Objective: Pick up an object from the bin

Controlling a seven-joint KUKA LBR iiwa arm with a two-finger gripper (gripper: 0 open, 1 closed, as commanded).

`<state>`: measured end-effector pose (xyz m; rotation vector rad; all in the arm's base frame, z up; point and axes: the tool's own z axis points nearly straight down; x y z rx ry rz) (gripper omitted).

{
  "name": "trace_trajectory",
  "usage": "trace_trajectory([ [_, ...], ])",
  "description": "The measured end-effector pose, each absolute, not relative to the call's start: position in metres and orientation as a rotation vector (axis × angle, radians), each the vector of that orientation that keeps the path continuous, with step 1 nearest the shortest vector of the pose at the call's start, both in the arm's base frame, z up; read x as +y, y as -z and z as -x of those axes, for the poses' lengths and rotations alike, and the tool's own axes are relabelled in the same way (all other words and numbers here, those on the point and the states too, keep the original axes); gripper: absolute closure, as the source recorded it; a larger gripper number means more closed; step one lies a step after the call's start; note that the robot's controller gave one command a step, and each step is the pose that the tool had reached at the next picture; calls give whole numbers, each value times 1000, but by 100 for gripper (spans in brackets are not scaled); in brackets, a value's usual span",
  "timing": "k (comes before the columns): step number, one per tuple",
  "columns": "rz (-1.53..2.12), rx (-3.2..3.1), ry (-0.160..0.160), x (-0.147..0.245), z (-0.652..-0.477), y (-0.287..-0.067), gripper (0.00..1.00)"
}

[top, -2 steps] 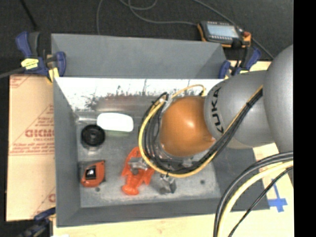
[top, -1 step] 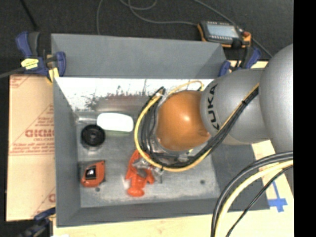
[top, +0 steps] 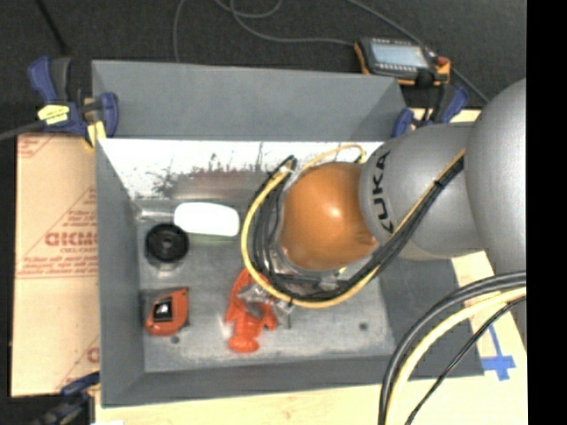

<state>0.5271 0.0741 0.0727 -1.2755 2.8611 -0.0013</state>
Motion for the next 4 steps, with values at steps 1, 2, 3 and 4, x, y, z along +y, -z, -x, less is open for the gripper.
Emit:
trace_trajectory([
  [1,1276,2867,-2,74,-525,-78,100],
  [2,1280,2874,-4,74,-523,-100,100],
  [3,1279,2874,-3,74,-524,-122,100],
  [4,1277,2871,-1,74,-525,-144,100],
])
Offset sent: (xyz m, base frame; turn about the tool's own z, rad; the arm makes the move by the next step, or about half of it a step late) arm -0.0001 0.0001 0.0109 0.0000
